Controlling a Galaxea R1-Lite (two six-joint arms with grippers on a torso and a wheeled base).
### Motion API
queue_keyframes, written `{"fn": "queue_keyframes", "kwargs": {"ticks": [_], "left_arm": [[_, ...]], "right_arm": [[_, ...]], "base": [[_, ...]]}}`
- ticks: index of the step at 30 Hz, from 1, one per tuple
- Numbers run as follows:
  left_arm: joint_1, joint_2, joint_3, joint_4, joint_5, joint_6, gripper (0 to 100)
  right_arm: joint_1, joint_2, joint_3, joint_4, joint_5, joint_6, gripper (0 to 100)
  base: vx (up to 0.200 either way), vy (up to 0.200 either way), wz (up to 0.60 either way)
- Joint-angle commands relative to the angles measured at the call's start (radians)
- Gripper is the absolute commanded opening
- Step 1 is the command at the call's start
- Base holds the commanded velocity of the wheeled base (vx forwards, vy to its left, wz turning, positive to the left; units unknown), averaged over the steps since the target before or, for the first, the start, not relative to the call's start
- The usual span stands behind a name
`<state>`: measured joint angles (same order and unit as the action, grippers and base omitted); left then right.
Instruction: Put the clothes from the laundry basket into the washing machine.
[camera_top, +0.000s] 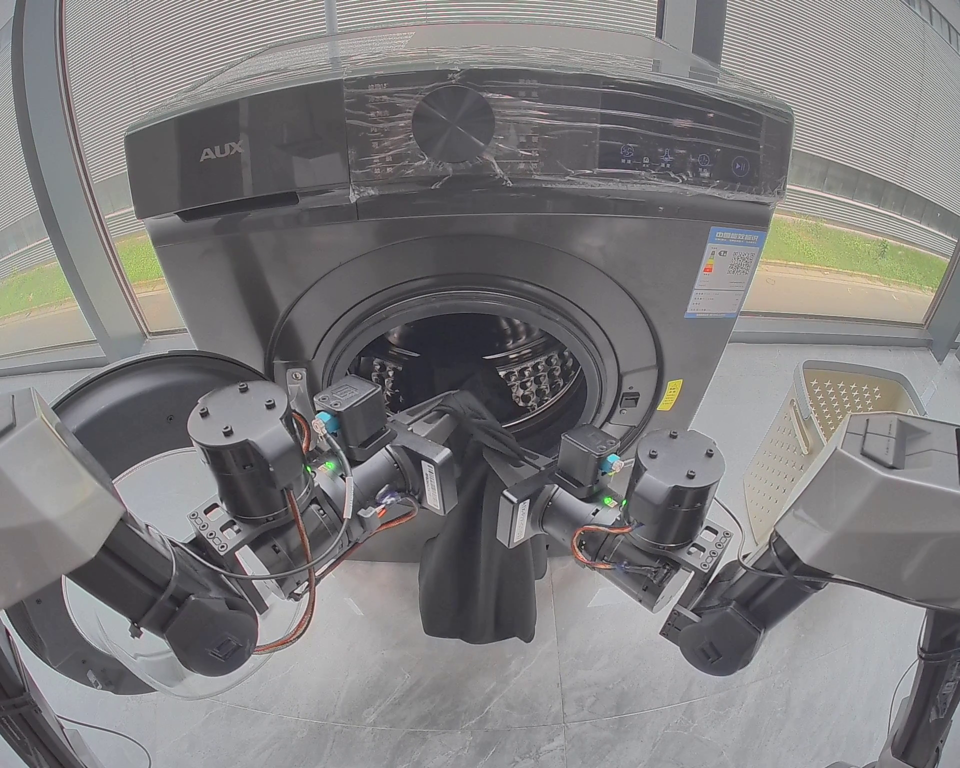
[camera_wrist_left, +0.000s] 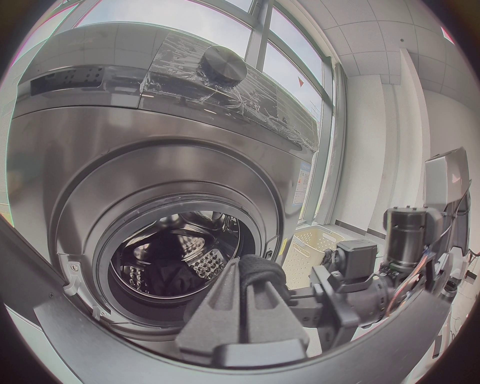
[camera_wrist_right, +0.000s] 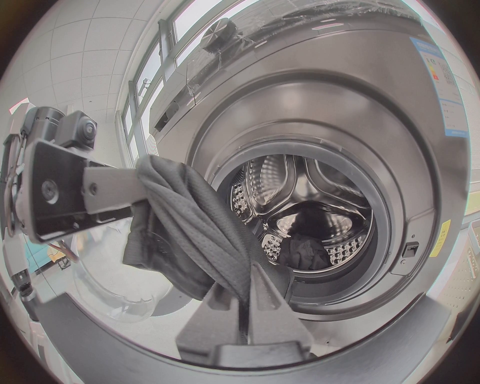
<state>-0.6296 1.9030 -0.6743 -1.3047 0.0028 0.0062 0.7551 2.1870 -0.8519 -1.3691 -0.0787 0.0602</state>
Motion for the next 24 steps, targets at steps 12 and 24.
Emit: {"fn": "queue_keyframes", "kwargs": {"ticks": [12,24], "left_arm": [[0.093,-0.005,-0.002,-0.004,-0.004,-0.014,100],[0.182,0.065,0.119,-0.011,-0.029,-0.008,100]], "right_arm": [[-0.065,-0.087,0.085,-0.004,-0.004,0.029,0],[-0.057,-0.128,0.076,-0.002,-0.003,0.047,0]], "base": [[0.0,0.0,0.0],[0.0,0.0,0.0]]}}
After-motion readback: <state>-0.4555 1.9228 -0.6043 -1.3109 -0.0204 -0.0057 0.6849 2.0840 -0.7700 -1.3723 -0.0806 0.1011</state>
